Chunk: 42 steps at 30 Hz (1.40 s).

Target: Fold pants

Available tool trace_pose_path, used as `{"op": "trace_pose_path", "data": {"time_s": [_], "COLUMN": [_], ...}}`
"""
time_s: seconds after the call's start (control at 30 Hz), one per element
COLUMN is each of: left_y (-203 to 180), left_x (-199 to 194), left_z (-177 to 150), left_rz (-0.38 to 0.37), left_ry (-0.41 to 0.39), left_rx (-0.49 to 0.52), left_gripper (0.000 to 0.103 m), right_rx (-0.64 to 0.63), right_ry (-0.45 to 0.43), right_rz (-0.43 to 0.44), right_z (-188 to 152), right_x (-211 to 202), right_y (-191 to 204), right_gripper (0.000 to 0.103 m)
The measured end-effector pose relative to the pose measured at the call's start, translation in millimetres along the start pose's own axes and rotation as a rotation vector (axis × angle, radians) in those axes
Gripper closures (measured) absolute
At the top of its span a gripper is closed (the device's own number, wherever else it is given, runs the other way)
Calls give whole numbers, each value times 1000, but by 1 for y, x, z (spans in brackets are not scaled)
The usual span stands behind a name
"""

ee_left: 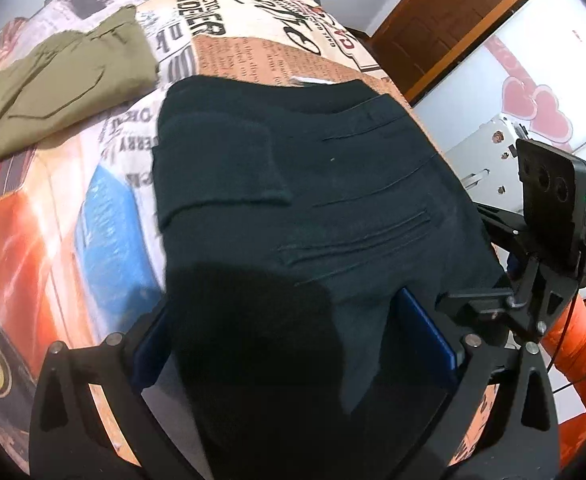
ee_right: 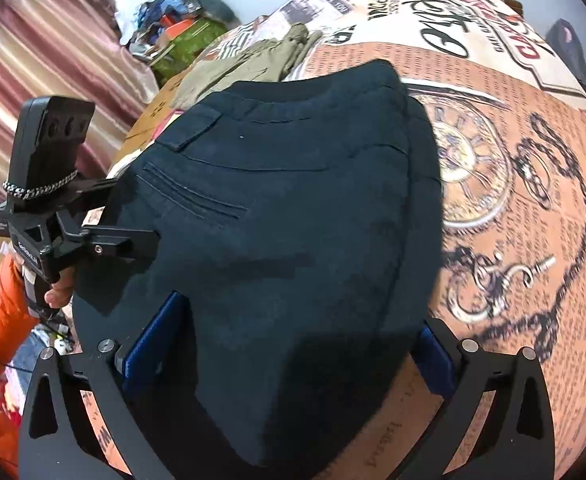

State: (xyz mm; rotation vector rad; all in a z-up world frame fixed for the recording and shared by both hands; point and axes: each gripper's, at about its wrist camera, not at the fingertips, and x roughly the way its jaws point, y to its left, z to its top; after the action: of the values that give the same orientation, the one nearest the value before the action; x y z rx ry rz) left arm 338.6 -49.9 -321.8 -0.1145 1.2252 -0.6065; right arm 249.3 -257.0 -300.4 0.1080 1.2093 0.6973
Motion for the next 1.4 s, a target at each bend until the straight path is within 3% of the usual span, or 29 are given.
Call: {"op": "trace_pose_path", "data": {"time_s": [0.07,0.23,0.47,0.67,0.73,0.77,1.0,1.4], "left_y": [-2,-8,-11,-23,-24,-25,-39,-54], "left_x": [1,-5,-20,-32,-35,-36,-48,-102], "left_z": [3,1,-4,-5,-6,-6,-9,-3], "left_rz": [-4,-9,1,51,96,118,158,152], "left_ry": [-2,-9,-48,-93,-106,-109,-164,-304], "left_rx": [2,19,27,71,81,82,119,119], "left_gripper": [0,9,20,46,68,71,79,79], "right_rx": [-10,-24,-30,-67,-87,-95,-121,-176], "right_ry": [7,14,-25,-58,-68,-77,-112,-212], "right_rz": [6,44,50,6,-15,-25,-58,-103], "right_z": [2,5,5,15,16,17,19,34], "right_x": [0,-5,-7,-10,-13,-15,-27,-65], "right_y": [1,5,12,24,29,31,39,65], "right_gripper": [4,32,48,59,63,64,70,72]}}
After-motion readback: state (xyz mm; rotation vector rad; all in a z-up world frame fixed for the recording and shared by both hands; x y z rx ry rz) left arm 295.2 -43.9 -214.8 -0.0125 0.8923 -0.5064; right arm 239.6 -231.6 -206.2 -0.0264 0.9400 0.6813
